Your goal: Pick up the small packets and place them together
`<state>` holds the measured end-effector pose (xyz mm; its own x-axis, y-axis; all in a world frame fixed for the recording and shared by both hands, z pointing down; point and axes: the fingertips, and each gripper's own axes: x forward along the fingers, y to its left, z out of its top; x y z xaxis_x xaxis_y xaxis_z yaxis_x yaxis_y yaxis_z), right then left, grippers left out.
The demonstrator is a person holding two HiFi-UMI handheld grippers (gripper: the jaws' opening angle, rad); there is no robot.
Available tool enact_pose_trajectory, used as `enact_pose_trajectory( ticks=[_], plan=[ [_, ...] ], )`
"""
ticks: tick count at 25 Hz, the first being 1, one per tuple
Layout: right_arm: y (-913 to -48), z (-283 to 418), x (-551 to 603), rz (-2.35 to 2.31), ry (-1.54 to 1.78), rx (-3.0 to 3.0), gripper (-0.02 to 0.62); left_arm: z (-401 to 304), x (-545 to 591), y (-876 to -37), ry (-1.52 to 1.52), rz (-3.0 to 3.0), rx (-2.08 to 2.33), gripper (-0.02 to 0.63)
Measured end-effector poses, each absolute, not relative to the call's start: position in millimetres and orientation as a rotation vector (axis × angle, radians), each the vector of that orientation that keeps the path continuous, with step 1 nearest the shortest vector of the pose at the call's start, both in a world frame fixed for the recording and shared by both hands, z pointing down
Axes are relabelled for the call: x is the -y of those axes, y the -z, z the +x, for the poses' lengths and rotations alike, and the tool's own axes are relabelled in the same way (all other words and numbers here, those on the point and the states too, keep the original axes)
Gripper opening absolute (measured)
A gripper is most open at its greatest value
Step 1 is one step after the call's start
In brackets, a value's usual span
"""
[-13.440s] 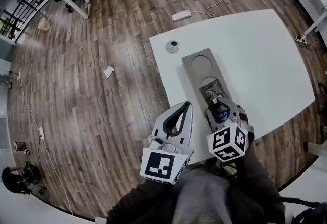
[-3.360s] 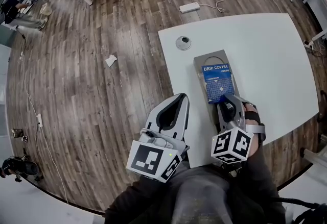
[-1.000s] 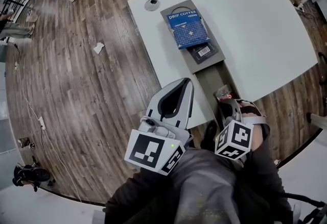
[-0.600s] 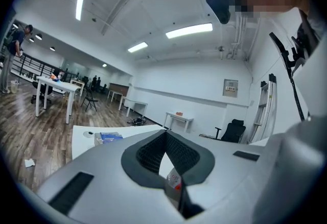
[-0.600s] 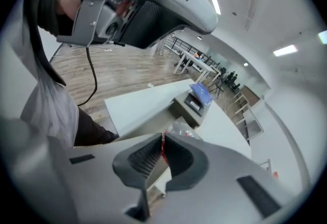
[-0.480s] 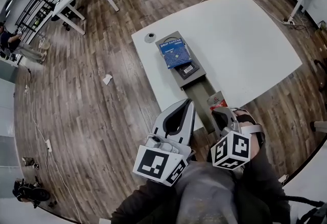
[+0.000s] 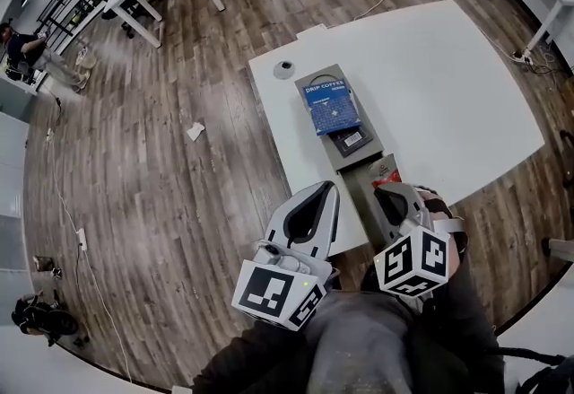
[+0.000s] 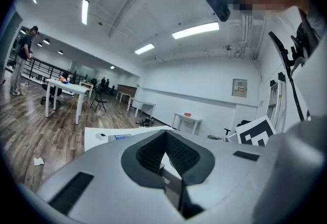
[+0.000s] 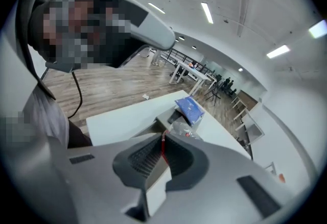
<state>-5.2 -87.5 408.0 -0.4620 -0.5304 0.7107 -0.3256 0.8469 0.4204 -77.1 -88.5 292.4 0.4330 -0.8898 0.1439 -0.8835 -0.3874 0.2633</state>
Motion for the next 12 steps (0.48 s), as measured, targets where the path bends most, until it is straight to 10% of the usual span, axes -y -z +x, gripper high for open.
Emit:
enact_pose_trajectory(
  ticks=[12],
  plan=[
    [-427.3,-70.1,180.4,0.551,0.192,2.082,0.021,-152.4,171.9,-313.5,0.014,2.296,1.564,0.003]
  ],
)
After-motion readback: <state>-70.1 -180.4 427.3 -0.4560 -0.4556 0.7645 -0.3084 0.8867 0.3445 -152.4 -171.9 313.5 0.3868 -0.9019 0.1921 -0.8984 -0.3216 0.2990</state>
